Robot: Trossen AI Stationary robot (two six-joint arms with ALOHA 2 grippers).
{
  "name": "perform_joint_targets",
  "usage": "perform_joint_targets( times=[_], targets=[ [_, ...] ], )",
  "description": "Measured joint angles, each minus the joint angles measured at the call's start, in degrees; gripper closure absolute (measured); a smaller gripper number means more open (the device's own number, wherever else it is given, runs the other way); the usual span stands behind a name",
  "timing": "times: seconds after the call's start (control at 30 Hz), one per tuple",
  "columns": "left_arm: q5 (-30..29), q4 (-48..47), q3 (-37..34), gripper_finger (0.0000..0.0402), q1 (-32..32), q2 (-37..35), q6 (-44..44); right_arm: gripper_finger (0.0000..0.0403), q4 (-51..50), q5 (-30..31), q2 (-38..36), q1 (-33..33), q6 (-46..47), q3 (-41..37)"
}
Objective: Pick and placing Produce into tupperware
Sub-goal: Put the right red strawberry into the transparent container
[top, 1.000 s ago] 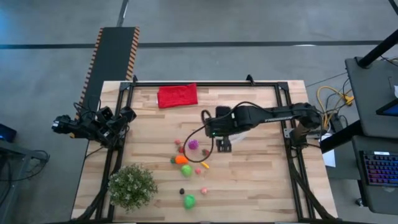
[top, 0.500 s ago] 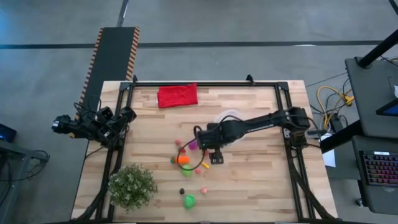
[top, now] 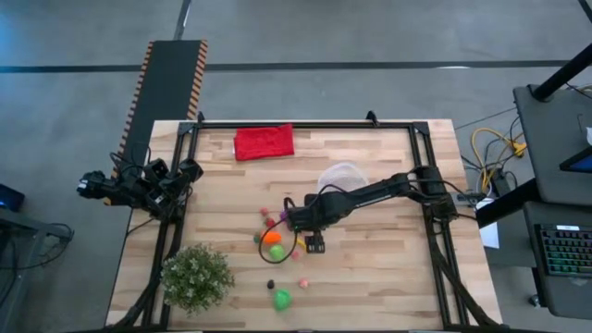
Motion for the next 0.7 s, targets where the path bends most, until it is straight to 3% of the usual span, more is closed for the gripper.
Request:
perform_joint_targets(
  times=[0.2,0.7],
  targets=[
    [0.0,0.0,0.0,0.0210,0.0,0.0,0.0,0.0127,5.0,2.2,0.6,0.0,1.8,-2.4],
    [0.0,0.0,0.0,0.0210,0.0,0.0,0.0,0.0196,5.7,4.6,3.0,-0.6,3.4,-2.8]
  ],
)
